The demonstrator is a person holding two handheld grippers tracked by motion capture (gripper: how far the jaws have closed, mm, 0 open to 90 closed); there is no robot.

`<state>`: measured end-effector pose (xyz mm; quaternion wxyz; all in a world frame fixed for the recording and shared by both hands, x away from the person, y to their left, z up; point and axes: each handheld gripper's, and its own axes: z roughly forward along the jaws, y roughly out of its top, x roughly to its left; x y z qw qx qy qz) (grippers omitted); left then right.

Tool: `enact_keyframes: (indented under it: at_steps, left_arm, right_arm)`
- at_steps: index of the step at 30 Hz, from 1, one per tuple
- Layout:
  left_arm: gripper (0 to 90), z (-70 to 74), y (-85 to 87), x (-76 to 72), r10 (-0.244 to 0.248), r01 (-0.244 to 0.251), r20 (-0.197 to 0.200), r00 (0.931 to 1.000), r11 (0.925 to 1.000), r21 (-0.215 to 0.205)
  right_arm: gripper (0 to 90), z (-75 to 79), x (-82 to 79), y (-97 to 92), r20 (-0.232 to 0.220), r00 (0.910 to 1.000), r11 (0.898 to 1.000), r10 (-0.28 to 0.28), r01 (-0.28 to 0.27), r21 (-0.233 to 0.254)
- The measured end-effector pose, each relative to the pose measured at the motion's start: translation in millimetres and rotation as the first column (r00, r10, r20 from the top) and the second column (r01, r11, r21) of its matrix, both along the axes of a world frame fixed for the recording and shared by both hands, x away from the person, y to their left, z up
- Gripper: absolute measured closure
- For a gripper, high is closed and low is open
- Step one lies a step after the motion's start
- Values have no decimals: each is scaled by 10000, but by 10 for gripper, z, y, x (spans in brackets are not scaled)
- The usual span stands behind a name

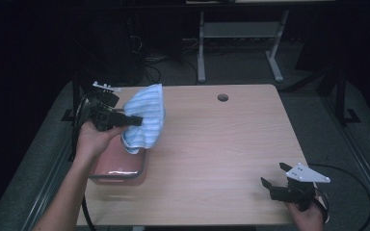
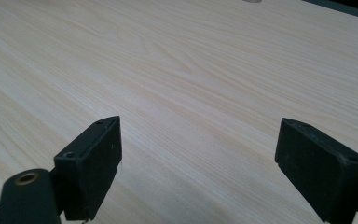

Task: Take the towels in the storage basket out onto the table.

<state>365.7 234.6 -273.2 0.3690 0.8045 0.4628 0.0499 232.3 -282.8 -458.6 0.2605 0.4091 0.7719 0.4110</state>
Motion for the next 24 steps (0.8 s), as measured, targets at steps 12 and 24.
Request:
enact_keyframes:
  at_steps: [12,24]
  left_arm:
    - [668,-30,-214,63,-369,369,-78,9993,9993,4]
    - [666,-78,-405,109,-713,713,-172,9973,9975,-9]
  right_arm:
    - [141,0,8,-16,-23,10000,10000,-56,56,16]
    - [141,10,-4,-34,-4,10000,9999,-94,94,81]
